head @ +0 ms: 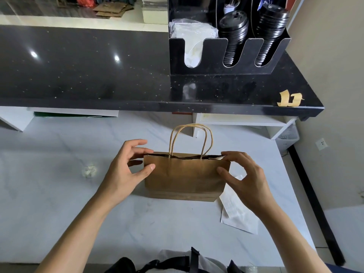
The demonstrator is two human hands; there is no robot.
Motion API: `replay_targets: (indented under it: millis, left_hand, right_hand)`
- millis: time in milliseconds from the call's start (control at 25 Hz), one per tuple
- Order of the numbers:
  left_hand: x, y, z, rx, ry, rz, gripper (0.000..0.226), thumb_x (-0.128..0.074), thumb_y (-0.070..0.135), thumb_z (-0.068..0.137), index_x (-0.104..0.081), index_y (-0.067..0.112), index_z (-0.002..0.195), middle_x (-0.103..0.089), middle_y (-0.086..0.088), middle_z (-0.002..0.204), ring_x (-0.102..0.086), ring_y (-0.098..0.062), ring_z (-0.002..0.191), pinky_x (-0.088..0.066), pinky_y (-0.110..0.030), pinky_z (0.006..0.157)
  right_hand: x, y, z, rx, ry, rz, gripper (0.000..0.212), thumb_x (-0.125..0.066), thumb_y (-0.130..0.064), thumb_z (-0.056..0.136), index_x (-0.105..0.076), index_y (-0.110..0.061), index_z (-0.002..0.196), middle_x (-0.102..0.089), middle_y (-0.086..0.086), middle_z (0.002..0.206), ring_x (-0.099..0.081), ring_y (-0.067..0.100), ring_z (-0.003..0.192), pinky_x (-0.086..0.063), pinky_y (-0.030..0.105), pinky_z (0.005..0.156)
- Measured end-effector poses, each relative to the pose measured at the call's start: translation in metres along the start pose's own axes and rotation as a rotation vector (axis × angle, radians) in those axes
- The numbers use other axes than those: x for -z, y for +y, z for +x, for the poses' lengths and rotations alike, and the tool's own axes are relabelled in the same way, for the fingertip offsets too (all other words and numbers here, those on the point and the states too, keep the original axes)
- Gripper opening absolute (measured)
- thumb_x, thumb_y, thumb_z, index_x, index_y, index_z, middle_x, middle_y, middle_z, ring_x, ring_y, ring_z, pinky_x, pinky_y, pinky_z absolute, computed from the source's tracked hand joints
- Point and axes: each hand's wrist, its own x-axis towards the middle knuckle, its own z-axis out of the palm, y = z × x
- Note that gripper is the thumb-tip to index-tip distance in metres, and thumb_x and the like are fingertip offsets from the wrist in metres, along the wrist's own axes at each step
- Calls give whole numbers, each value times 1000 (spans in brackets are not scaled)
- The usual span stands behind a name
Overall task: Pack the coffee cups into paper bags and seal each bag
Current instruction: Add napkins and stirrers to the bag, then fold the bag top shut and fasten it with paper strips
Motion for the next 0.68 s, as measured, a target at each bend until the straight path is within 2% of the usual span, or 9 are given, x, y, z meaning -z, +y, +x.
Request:
replay_targets:
  millis: [120, 200, 320, 480, 560, 680]
  left_hand:
    - [1, 1, 0, -45, -28, 82, 37, -78, 22, 89, -66, 37, 121, -69, 12, 122, -64, -12, 116, -50, -32, 101]
    - [-2, 2, 0, -62, -36, 103, 26, -76, 24, 89, -72, 38, 111, -69, 13, 120, -64, -10, 114, -49, -27, 99]
    - [-6, 4, -2, -86, -9, 85, 22, -75, 23, 88, -74, 37, 105, -71, 9, 115, -67, -11, 107, -50, -24, 95]
    - [-11, 3, -5, -89, 12, 76, 23, -74, 25, 86, -76, 40, 102, -72, 10, 110, -69, -10, 100, -50, -16, 90]
    - [-12, 4, -5, -94, 17, 62, 23, -75, 22, 84, -77, 39, 100, -73, 12, 107, -69, -10, 99, -49, -15, 90]
    - [-12, 6, -5, -96, 23, 58, 24, -76, 22, 82, -77, 39, 99, -74, 11, 106, -69, -9, 99, -49, -15, 90]
  right_hand:
    - [-1, 4, -1, -32, 38, 10, 30, -80, -25, 85, -60, -39, 103, -68, -24, 120, -62, 11, 116, -50, 36, 99]
    - [0, 7, -2, -64, 68, 51, 40, -83, -21, 83, -54, -38, 105, -70, -23, 118, -64, 12, 115, -50, 35, 98]
    - [2, 5, -1, -72, 64, 86, 50, -83, -19, 83, -53, -40, 116, -70, -22, 115, -65, 11, 114, -50, 31, 95]
    - [11, 6, 2, -65, -6, -2, 34, -76, -29, 88, -61, -41, 116, -68, -23, 119, -63, 8, 117, -50, 37, 98]
    - [19, 5, 8, -36, -44, -22, 29, -72, -38, 90, -63, -40, 117, -67, -23, 121, -63, 7, 117, -50, 33, 98]
    - [40, 3, 35, -42, 85, -1, 19, -71, -33, 95, -68, -32, 113, -72, -16, 107, -69, 6, 99, -55, 27, 87]
